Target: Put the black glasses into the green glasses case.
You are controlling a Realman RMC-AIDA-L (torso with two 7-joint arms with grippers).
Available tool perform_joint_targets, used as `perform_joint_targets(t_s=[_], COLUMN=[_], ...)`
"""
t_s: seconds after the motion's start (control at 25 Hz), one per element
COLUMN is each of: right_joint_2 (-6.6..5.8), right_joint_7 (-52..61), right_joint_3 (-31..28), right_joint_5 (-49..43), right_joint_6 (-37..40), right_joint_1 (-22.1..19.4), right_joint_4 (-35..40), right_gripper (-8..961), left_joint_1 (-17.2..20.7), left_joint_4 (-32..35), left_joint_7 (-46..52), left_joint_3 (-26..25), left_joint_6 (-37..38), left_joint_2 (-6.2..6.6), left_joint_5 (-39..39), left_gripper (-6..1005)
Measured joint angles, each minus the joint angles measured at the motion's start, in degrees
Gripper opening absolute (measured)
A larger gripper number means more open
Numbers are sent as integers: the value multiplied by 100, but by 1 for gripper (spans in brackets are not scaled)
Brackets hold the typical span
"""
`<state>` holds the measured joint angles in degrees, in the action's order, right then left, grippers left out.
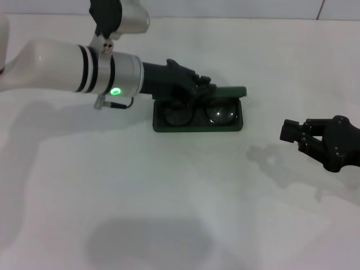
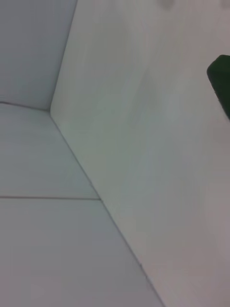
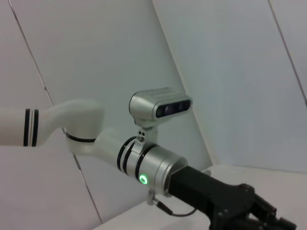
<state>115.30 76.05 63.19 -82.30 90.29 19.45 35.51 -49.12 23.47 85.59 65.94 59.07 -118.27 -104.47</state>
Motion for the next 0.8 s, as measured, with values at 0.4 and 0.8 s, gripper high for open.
perform_joint_targets(t_s=[0.4, 0.8], right_joint_2=[1, -61], right_joint_7=[-14, -688], right_joint_3=[0, -437], right_joint_5=[4, -27], right_joint_6=[36, 1057], right_joint_1=[-37, -107], right_joint_4=[-1, 28], right_gripper=[157, 164], left_joint_1=[375, 1706], left_joint_4=[21, 1500], left_joint_7=[-214, -614], left_joint_3=[19, -165], left_joint_6=[247, 2385], left_joint_2=[-155, -62], left_joint_5=[-15, 1805], left_gripper=[114, 113])
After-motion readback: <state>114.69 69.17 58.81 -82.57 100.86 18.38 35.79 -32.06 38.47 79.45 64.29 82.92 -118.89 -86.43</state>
